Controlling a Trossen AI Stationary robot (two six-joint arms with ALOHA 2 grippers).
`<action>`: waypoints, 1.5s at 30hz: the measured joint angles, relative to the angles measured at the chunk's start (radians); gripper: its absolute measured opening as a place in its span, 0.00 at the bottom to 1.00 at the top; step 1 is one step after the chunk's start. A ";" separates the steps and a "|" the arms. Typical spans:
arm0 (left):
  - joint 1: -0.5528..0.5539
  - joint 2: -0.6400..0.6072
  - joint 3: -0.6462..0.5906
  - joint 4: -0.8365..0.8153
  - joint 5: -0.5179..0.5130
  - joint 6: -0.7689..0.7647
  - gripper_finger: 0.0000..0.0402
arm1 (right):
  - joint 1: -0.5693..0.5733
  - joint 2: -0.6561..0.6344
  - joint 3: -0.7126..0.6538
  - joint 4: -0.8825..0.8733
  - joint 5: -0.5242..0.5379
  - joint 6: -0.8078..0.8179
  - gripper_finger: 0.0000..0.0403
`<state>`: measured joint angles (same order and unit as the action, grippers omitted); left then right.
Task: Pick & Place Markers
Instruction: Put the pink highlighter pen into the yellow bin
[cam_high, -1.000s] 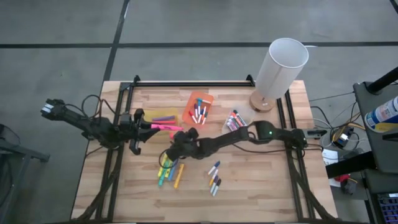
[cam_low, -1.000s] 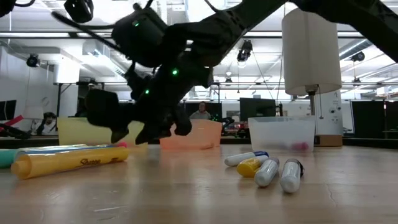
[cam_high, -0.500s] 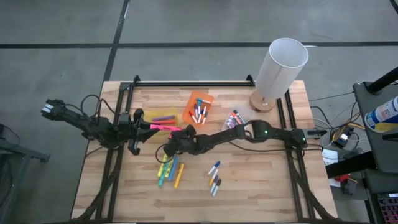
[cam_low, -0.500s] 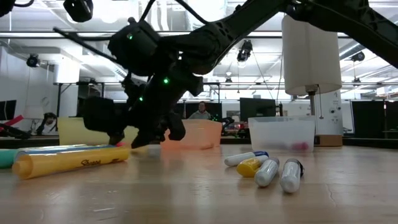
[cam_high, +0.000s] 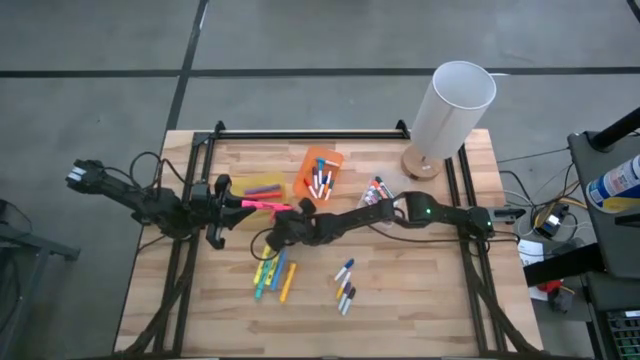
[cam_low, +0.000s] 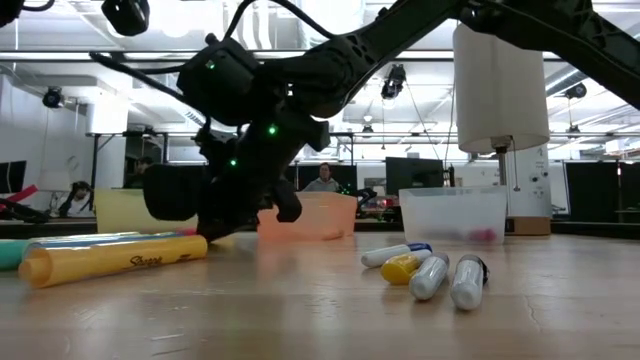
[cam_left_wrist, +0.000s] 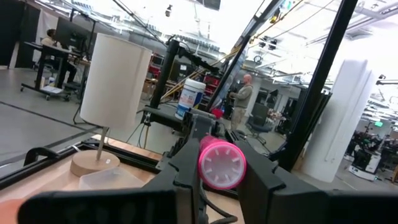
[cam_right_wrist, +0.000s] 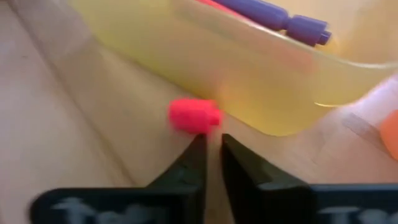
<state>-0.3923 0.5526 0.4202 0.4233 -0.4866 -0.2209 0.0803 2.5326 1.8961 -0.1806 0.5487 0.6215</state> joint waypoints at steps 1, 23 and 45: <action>0.000 0.000 0.000 -0.004 0.000 0.000 0.17 | 0.000 -0.001 0.000 0.000 -0.013 -0.030 0.05; 0.000 -0.021 0.000 -0.050 0.023 -0.017 0.17 | 0.035 -0.078 -0.003 -0.095 -0.251 -0.393 0.14; 0.000 -0.034 0.000 -0.058 0.058 -0.024 0.17 | -0.005 -0.080 -0.002 0.035 -0.413 -0.661 0.45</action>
<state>-0.3927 0.5182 0.4202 0.3649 -0.4284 -0.2454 0.0753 2.4527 1.8938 -0.1456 0.1361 -0.0395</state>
